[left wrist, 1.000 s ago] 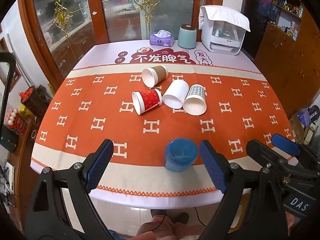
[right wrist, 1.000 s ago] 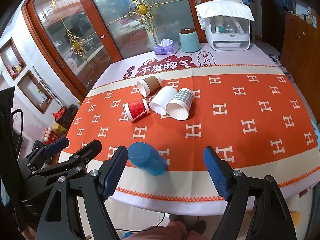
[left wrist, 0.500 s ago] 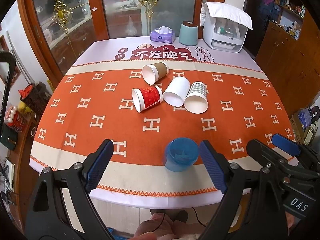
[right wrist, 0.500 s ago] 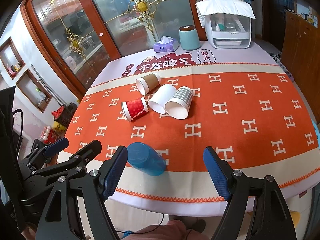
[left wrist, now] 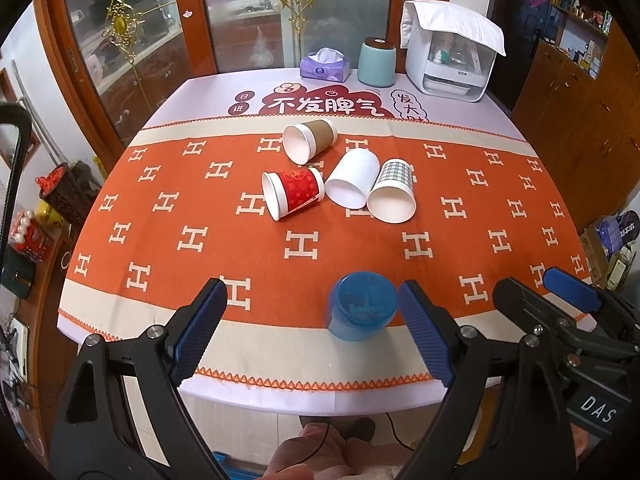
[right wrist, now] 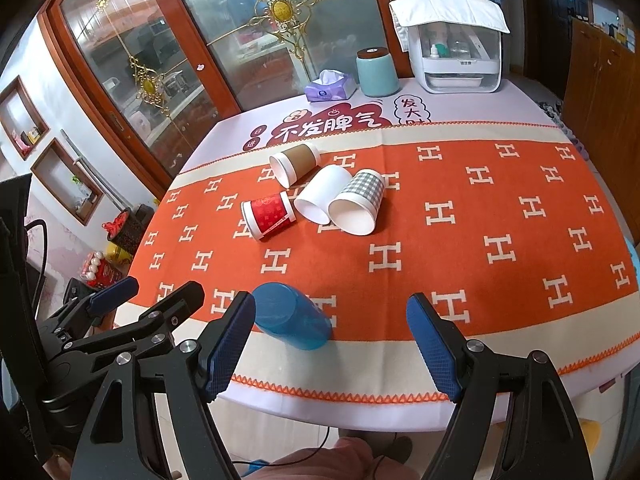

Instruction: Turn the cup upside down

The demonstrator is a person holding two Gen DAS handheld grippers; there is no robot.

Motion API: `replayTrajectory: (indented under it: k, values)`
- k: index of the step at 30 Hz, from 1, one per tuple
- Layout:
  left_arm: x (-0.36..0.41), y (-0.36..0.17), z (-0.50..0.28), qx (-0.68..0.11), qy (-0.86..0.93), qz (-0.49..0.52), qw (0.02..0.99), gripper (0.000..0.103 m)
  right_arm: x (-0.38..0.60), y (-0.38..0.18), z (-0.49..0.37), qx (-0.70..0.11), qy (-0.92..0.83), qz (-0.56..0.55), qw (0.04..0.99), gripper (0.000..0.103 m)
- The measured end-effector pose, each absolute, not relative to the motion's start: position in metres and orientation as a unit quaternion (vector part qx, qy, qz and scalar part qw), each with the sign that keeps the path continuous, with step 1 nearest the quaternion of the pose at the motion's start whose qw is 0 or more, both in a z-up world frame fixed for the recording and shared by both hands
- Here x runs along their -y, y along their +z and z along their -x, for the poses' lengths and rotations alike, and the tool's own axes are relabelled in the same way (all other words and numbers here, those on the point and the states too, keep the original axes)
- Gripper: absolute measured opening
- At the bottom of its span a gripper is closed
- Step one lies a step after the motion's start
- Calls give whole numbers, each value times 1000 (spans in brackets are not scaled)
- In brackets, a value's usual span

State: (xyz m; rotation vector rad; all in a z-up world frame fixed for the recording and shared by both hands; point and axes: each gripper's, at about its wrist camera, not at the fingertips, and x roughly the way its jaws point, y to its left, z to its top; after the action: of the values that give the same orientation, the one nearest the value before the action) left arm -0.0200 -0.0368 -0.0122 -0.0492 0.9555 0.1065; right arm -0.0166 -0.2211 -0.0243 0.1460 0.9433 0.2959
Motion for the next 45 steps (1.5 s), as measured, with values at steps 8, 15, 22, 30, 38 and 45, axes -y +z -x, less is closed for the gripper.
replayTrajectory:
  k: [8, 15, 22, 30, 38, 45]
  values:
    - [38, -14, 20, -460, 51, 24, 886, 86, 221, -24, 16, -452, 142, -70, 878, 79]
    - [38, -15, 20, -460, 51, 24, 886, 86, 221, -23, 14, -453, 142, -71, 877, 79]
    - [38, -14, 19, -460, 51, 24, 886, 86, 221, -23, 14, -453, 142, -70, 877, 79]
    - [38, -14, 19, -461, 51, 24, 886, 86, 221, -24, 12, -456, 142, -72, 876, 79]
    - [35, -19, 20, -462, 51, 24, 885, 86, 220, -24, 11, -457, 143, -72, 875, 79]
    - [20, -25, 19, -467, 49, 25, 883, 86, 220, -24, 10, -458, 142, -72, 875, 79]
